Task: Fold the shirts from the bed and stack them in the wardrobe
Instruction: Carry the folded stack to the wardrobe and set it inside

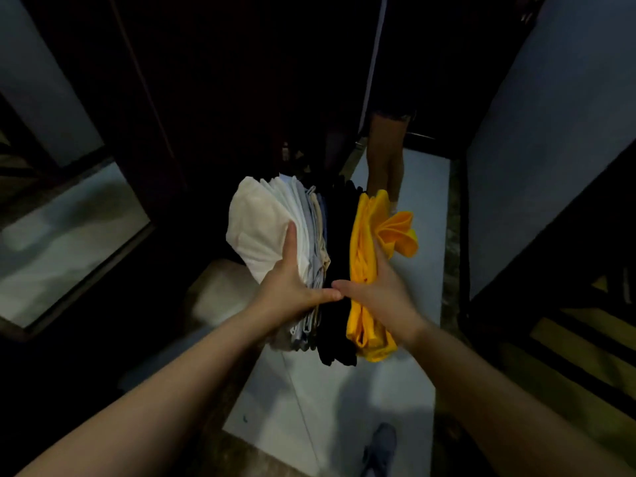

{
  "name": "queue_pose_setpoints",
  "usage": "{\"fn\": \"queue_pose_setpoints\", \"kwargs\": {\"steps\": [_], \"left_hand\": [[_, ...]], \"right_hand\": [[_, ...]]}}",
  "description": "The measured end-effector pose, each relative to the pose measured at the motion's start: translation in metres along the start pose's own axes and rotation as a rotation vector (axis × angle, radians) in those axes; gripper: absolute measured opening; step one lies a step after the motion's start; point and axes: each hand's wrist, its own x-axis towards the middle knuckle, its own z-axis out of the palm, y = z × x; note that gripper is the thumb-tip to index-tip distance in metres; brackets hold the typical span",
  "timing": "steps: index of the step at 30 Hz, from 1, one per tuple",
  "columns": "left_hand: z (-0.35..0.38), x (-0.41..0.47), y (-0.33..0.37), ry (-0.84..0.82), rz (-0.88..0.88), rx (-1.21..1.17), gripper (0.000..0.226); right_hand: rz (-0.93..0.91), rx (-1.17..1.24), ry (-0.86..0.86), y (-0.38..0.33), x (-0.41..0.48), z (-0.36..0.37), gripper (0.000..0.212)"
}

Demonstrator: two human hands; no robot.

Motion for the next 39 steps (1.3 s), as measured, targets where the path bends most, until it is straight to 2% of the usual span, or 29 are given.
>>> {"fn": "queue_pose_setpoints", "kwargs": {"steps": [6,11,16,27,31,39], "left_hand": [[0.022,0.116,0.019,0.063,-0.116,0.007,0.124],[0.028,0.204,0.032,0.14,-0.172,-0.089,0.123],[0.021,0.279,0.031,0.201,-0.248,-0.124,0.124],[-0.011,0.474,0.027,0.186,-0.154,-0.135,0.124],[-0.022,0.53,0.021,0.216,-0.189,-0.152,0.124],[-0.026,0.646,0.0,0.411,-0.311,-0.08,0.125]], "right_hand": [[0.014,-0.085,-0.077,0.012,0.136,-0.05,0.101],[-0.028,-0.191,-0.18,0.002,0.238,-0.086,0.102],[-0.043,-0.258,-0.257,-0.011,0.323,-0.097,0.101],[-0.029,-0.232,-0.195,-0.033,0.508,-0.117,0.101],[-0.035,-0.207,-0.242,-0.035,0.573,-0.114,0.1],[-0.12,-0.245,-0.432,-0.029,0.723,-0.107,0.099]]}}
